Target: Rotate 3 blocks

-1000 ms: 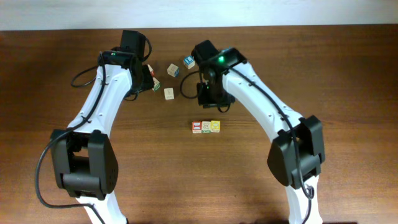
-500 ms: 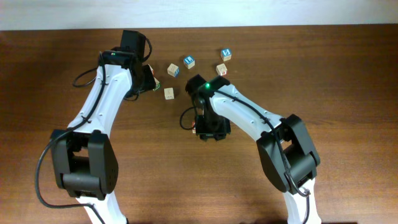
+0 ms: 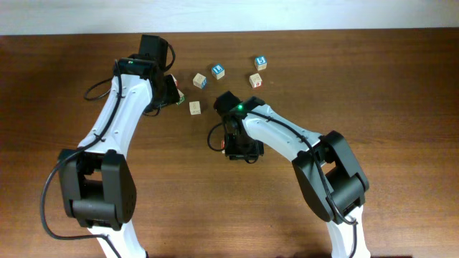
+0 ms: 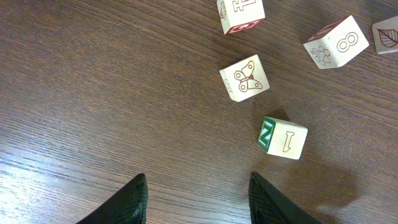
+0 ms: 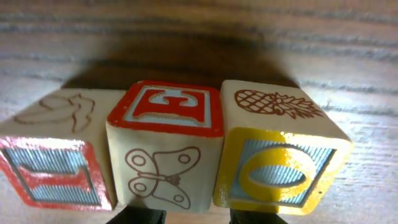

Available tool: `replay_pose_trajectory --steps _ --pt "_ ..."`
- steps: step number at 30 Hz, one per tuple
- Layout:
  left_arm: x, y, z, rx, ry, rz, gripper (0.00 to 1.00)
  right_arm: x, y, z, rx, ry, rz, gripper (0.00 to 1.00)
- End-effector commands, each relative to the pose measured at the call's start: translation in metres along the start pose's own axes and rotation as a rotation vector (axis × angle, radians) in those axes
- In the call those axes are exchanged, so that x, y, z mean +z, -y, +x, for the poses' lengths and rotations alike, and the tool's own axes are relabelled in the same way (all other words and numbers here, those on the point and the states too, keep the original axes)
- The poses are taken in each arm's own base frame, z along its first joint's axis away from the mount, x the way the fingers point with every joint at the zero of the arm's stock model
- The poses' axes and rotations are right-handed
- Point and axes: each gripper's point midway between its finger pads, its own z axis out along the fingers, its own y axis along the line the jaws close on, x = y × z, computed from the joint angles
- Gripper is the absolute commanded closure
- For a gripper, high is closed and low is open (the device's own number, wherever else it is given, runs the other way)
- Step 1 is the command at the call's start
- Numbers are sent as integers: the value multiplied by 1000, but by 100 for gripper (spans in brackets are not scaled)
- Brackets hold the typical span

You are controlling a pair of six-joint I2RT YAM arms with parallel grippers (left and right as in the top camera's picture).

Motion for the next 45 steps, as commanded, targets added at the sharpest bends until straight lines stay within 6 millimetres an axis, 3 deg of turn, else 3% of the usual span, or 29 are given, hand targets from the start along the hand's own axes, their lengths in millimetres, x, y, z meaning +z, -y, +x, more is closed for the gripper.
replay_pose_trajectory --steps 1,5,7,8,12,19,30,37,39,41,43,44,45 --pt "4 1 5 0 -17 1 50 -2 3 -2 -2 29 26 67" --pt "4 1 5 0 -17 1 50 -1 3 0 -2 20 27 67" --pt "4 2 5 0 -17 2 50 -2 0 4 -21 -3 5 72" --pt "4 2 5 0 -17 2 50 -6 -4 8 -32 -19 -15 76" --pt "4 2 4 0 -15 2 50 -26 -15 6 -41 -1 -55 76" --pt "4 2 3 -3 -11 8 48 -18 -30 3 -30 101 18 76" --pt "4 2 3 -3 -13 7 48 -16 -30 -13 1 183 31 76" --pt "4 2 4 -3 -15 6 48 -18 -33 -11 -3 171 17 78" --pt "4 1 4 -2 -17 5 49 -36 -40 -9 -30 168 -24 84" --pt "3 0 7 0 -29 0 54 -75 -44 -11 -56 219 -61 82" --pt "1 6 15 46 -69 37 57 -120 -40 -15 -69 273 -96 72" --pt "-3 8 21 59 -101 58 56 -144 -32 -16 -77 297 -105 57" --pt "-5 9 24 61 -118 64 56 -162 -24 -16 -82 313 -109 54"
